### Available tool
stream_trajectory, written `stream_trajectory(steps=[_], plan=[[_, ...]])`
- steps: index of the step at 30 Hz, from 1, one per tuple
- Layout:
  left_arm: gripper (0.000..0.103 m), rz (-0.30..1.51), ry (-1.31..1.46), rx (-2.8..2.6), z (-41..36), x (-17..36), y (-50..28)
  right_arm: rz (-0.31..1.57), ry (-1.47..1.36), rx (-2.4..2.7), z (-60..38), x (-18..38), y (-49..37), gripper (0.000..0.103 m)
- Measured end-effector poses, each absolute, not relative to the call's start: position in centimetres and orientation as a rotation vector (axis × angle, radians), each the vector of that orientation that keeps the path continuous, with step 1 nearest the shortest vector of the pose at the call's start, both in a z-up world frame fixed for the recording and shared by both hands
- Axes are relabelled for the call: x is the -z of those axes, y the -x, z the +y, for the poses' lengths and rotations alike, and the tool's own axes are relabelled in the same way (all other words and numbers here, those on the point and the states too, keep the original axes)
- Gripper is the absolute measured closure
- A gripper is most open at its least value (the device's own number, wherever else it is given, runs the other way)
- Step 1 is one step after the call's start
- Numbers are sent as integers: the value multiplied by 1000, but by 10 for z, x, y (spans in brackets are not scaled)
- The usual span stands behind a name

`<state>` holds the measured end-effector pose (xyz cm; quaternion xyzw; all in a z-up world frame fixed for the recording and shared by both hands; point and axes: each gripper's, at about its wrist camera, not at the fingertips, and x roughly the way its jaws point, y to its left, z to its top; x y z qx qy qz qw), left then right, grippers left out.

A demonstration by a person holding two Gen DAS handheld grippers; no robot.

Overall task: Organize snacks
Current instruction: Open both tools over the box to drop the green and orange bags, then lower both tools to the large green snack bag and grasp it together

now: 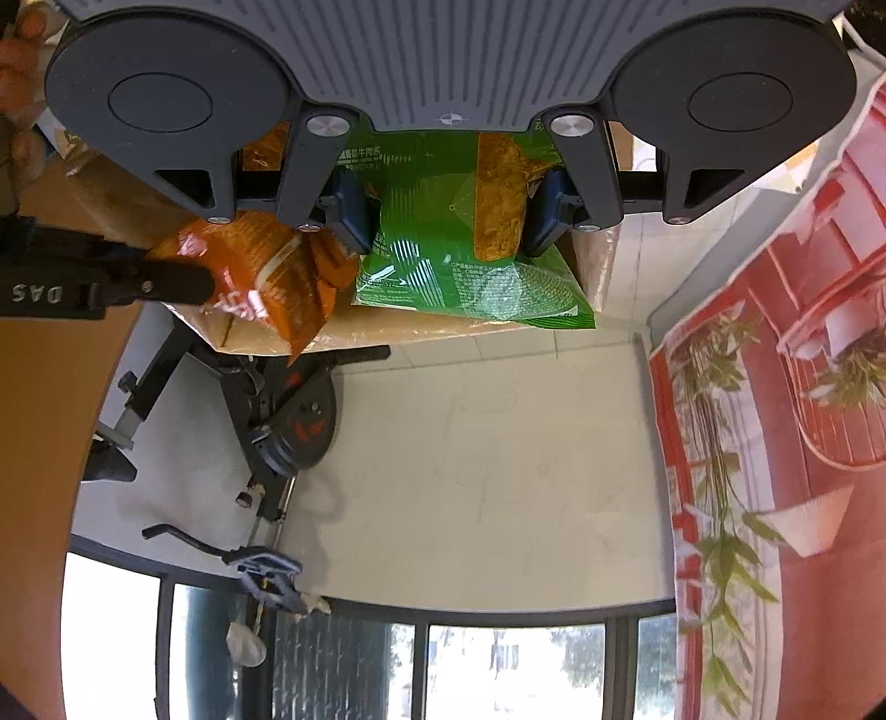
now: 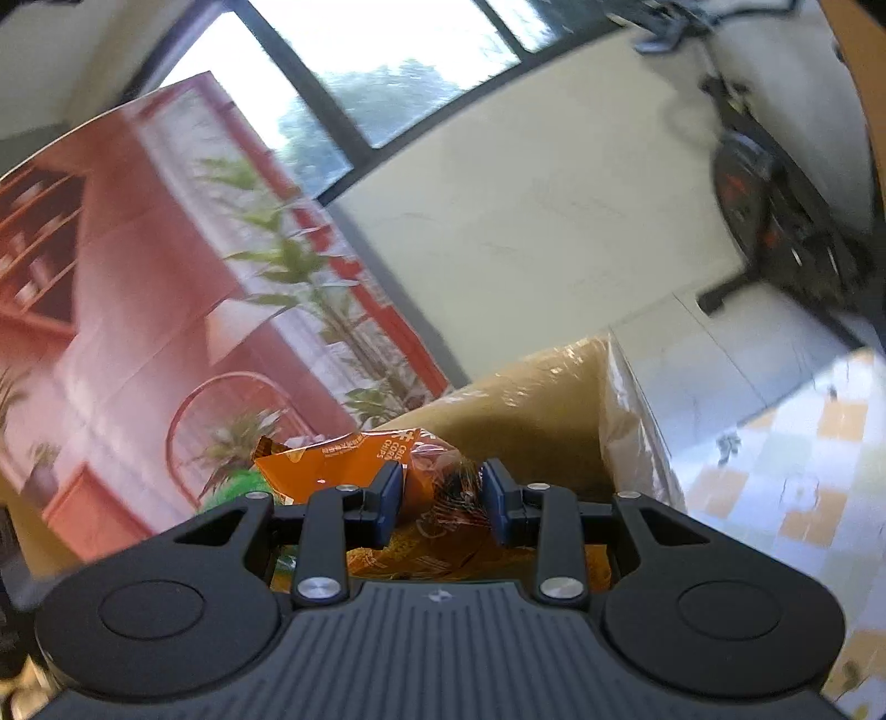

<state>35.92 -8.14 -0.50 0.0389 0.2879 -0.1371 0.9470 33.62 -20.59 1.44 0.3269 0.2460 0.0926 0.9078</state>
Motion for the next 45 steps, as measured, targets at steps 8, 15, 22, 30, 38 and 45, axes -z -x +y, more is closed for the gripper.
stream_trajectory(steps=[8, 15, 22, 30, 38, 45], plan=[[40, 615, -86, 260, -78, 9, -370, 576, -802, -106, -209, 2, -355, 65], [35, 616, -90, 239, -74, 8, -367, 557, -761, -135, -205, -3, -354, 53], [35, 594, -81, 268, -73, -5, -352, 530, -681, -152, -198, -14, -332, 52], [35, 547, -105, 279, -68, -21, -309, 492, -601, -176, -201, -26, -294, 52], [35, 515, -123, 263, -49, -29, -254, 463, -498, -214, -201, -38, -250, 52], [35, 520, -88, 246, -29, -27, -220, 471, -418, -266, -196, -37, -216, 52]])
